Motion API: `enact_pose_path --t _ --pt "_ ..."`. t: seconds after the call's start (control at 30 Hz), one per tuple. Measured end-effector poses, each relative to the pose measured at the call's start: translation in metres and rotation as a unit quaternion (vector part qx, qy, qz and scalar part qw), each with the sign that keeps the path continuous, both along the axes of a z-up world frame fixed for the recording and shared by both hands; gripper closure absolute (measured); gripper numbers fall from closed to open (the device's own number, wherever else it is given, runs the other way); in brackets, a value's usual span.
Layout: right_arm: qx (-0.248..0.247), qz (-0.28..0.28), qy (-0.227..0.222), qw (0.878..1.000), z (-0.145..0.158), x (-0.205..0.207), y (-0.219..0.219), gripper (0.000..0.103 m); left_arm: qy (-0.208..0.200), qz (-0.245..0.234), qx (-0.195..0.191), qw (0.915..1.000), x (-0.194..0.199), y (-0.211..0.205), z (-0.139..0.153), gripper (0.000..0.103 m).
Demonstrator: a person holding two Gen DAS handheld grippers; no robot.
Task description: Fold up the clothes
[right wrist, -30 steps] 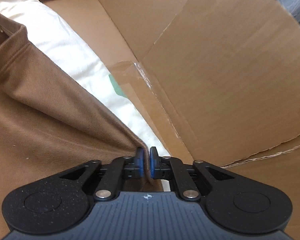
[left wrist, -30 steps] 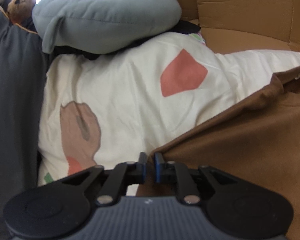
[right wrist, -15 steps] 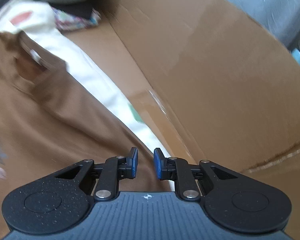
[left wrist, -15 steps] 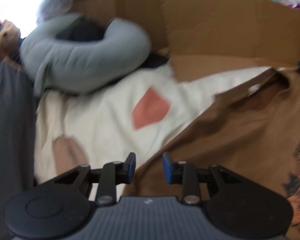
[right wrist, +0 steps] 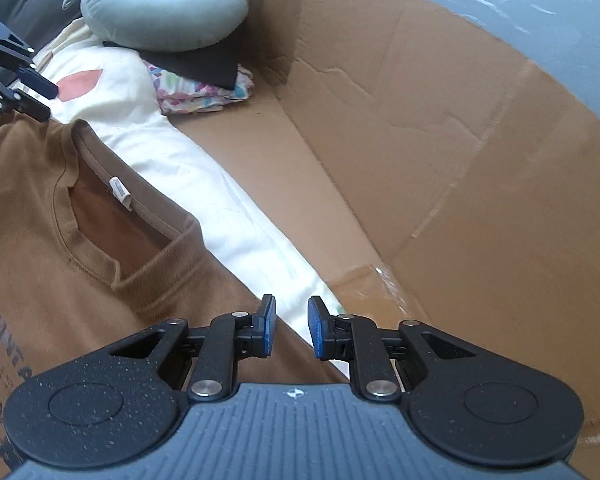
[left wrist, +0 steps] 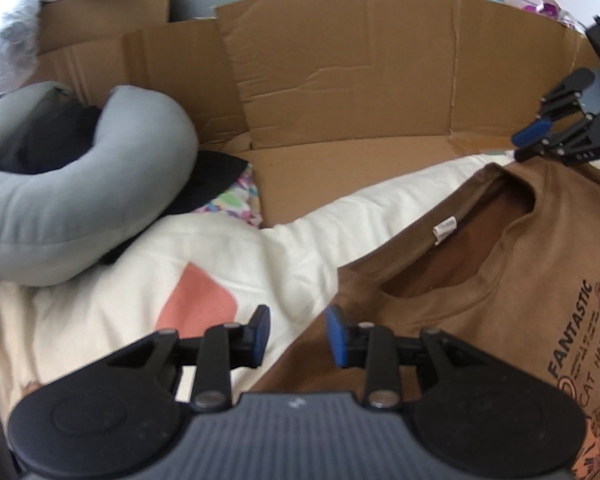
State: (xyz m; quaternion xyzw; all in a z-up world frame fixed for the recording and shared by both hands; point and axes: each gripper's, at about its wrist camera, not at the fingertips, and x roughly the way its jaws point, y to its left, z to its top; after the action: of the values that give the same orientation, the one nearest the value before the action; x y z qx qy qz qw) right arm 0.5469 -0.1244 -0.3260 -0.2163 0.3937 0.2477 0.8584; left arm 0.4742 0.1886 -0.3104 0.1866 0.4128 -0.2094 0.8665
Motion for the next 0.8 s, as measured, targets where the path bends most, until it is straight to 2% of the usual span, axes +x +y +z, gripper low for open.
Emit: enact_pose_path --t 0.17,0.27,0.37,0.43,0.63,0.8 --pt "0.016 0.033 0.022 0.999 -0.010 0.009 0.017 0.079 0.015 -0.022 -0.002 0.9996 0.007 -0.005 -0.013 0.070" --pt "0.013 0.059 0.030 0.998 -0.018 0.011 0.026 0.079 0.025 -0.029 -0.001 0.9993 0.012 -0.007 -0.023 0.070" --pt "0.007 0.061 0.037 0.997 -0.027 0.017 0.033 0.079 0.029 -0.030 0.000 0.9991 0.017 -0.008 -0.033 0.070" --pt "0.008 0.061 0.042 0.997 -0.031 0.021 0.035 0.072 0.035 -0.027 -0.008 0.9990 0.021 -0.009 -0.036 0.070" --pt "0.009 0.070 0.051 0.996 -0.034 0.025 0.036 0.069 0.045 -0.034 -0.067 0.9961 0.026 -0.001 -0.022 0.070" --pt "0.026 0.070 0.061 0.995 -0.034 0.032 0.032 0.069 0.043 -0.033 -0.059 0.9968 0.036 -0.001 -0.023 0.078"
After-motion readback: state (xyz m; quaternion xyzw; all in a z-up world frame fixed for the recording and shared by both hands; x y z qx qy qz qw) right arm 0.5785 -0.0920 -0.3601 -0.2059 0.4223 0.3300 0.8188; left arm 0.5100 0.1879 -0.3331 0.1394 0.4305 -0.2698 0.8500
